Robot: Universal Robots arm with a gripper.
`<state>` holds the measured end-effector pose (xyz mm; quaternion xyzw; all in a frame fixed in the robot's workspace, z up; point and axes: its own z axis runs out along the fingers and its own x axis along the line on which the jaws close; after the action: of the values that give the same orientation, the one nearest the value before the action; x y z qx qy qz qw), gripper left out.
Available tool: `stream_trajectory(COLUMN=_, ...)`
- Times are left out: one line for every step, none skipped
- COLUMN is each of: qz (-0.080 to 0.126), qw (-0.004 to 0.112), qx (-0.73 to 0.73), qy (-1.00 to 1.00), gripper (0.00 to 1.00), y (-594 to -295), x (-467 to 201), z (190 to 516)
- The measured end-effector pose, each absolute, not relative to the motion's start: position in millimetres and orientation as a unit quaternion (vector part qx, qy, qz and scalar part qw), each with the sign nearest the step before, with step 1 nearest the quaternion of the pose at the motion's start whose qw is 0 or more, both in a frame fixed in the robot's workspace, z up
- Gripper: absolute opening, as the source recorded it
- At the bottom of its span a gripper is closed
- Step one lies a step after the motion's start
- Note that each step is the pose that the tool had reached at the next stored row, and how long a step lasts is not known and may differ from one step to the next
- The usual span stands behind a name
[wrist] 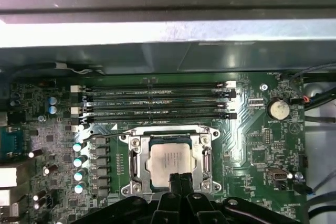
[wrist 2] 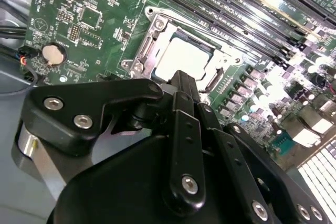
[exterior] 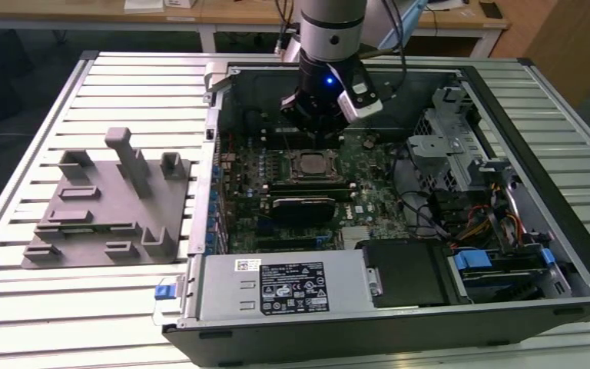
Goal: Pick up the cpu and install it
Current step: 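Close the cpu cover, then install the first cpu locking lever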
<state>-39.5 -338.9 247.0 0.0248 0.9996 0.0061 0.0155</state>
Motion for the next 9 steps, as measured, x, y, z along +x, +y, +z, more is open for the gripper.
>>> stream_trajectory(qz=0.006, qw=0.016, qx=0.025, qy=1.0, gripper=0.11, y=-338.9, x=-39.5, z=247.5)
stream_trajectory(qz=0.006, qw=0.016, qx=0.025, qy=1.0, gripper=0.11, y=-338.8, x=-39.5, z=247.5)
stream_trajectory(qz=0.006, qw=0.016, qx=0.025, qy=1.0, gripper=0.11, y=-338.8, x=-39.5, z=247.4)
stream_trajectory(qz=0.006, qw=0.016, qx=0.025, qy=1.0, gripper=0.11, y=-338.9, x=-39.5, z=247.9)
stream_trajectory(qz=0.006, qw=0.016, qx=0.025, qy=1.0, gripper=0.11, y=-338.8, x=-39.5, z=248.2)
stream_trajectory(qz=0.006, qw=0.016, qx=0.025, qy=1.0, gripper=0.11, y=-338.8, x=-39.5, z=248.2)
stream_trajectory(qz=0.006, qw=0.016, qx=0.025, qy=1.0, gripper=0.11, y=-338.9, x=-39.5, z=248.2)
stream_trajectory(qz=0.006, qw=0.016, qx=0.025, qy=1.0, gripper=0.11, y=-338.8, x=-39.5, z=248.3)
stream_trajectory(qz=0.006, qw=0.016, qx=0.025, qy=1.0, gripper=0.11, y=-338.8, x=-39.5, z=248.3)
